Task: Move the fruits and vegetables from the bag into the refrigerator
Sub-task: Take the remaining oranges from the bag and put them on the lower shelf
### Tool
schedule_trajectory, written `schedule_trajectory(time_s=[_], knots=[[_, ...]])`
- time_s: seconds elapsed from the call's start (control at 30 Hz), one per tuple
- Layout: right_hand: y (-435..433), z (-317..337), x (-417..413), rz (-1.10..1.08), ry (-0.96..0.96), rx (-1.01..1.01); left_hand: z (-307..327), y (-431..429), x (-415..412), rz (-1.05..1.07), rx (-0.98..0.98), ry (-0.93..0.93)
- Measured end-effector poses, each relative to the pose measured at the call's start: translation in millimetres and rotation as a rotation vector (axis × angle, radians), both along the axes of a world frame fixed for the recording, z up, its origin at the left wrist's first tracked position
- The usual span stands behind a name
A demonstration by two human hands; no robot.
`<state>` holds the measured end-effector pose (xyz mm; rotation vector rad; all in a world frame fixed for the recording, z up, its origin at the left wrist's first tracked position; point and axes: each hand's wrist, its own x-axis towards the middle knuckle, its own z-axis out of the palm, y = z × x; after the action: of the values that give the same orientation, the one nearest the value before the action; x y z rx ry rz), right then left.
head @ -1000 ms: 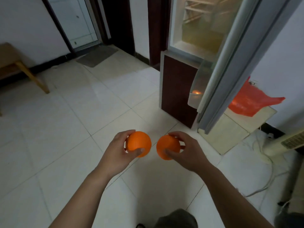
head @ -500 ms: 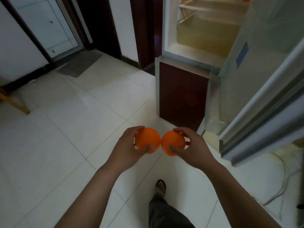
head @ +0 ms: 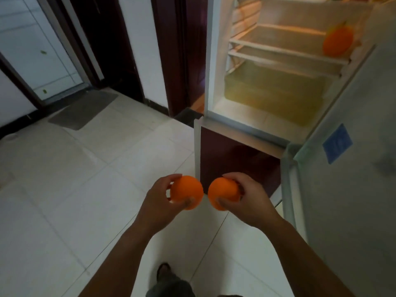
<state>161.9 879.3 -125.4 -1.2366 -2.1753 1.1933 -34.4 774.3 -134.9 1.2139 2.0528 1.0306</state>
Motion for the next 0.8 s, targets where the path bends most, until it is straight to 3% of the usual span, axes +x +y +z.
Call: schedule_trajectory(time_s=[0.2, 0.5, 0.8], knots=[[91.6, 3.0, -18.1, -0.182, 0.061, 0.143, 4.4, 132.9, -34.1, -0.194, 0.058, -0.034], [213.1, 39.8, -43.3, -0.564, 0.176, 0.294, 59.9, 329.6, -69.3, -0.551, 0.124, -0.002], [283.0, 56.2, -33.7, -0.749, 0.108, 0.343, 99.5, 454.8, -49.0, -0.781, 0.282, -0.1]])
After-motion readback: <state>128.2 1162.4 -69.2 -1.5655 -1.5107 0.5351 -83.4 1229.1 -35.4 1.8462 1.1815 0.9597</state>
